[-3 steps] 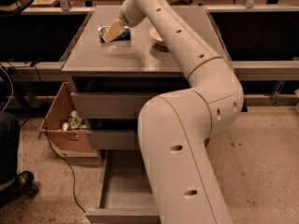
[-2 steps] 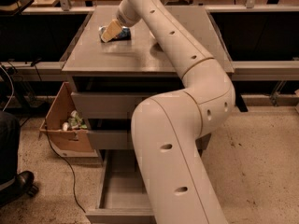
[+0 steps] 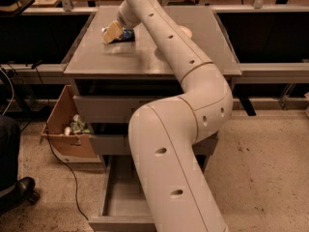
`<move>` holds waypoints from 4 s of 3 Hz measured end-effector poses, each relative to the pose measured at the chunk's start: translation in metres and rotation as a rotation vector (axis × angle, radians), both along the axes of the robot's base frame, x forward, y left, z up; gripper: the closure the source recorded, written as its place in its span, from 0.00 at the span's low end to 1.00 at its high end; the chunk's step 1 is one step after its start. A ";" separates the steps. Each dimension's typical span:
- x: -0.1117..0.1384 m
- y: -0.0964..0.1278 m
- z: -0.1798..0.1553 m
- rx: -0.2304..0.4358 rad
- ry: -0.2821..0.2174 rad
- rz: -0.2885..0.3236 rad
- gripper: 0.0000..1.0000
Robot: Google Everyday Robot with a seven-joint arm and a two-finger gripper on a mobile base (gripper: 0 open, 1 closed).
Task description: Place redbull can into bottom drawer
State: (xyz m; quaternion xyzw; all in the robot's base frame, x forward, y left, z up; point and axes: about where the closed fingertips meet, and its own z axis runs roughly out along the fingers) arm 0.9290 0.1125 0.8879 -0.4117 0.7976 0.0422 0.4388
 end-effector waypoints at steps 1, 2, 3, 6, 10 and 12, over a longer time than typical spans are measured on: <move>0.001 0.007 -0.005 0.011 0.012 0.000 0.00; 0.005 0.001 -0.014 0.007 0.024 -0.010 0.00; 0.008 -0.010 -0.023 0.005 0.037 -0.025 0.00; 0.011 -0.029 -0.044 0.020 0.072 -0.045 0.50; -0.026 -0.054 0.020 -0.025 0.031 0.051 1.00; -0.137 -0.080 0.098 -0.084 0.014 0.174 1.00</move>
Offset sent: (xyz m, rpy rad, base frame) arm 0.0369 -0.0156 -0.0071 0.0044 0.0326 -0.0300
